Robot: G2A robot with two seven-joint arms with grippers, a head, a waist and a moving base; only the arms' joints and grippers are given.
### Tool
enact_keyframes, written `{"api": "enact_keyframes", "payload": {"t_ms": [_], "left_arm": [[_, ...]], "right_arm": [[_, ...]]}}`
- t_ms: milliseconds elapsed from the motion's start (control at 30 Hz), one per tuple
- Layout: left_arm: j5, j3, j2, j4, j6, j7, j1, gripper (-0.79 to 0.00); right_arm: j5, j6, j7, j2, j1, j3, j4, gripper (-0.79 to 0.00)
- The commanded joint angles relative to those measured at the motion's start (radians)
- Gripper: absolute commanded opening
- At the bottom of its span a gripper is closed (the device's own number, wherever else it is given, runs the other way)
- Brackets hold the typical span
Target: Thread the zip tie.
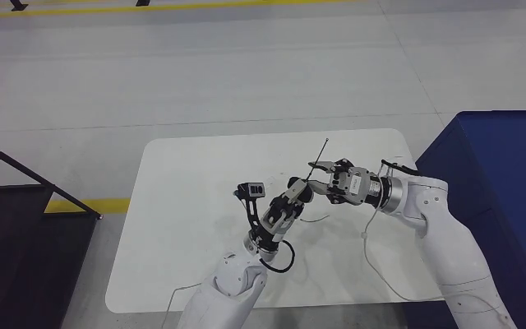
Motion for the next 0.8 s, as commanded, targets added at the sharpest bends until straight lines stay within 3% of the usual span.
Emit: {"api": "enact_keyframes", "payload": {"t_ms": [0, 200, 333, 767], "left_arm": [[0.002, 0.001, 0.000, -0.003, -0.001, 0.001, 0.002, -0.785], [-0.002, 0.001, 0.000, -0.007, 0.003, -0.006, 0.005, -0.785], [-0.005, 0.000, 0.001, -0.008, 0.010, -0.007, 0.005, -0.785], [-0.011, -0.003, 0.000, -0.014, 0.046, -0.003, -0.002, -0.785]], "right_arm": [[-0.001, -0.012, -0.018, 0.000, -0.001, 0.002, -0.003, -0.526], [0.001, -0.026, -0.035, 0.000, -0.004, 0.004, -0.008, -0.576], [-0.008, -0.031, -0.029, 0.000, -0.005, 0.005, -0.010, -0.723], [-0.109, -0.061, 0.034, 0.003, -0.002, 0.015, -0.025, -0.680]]}}
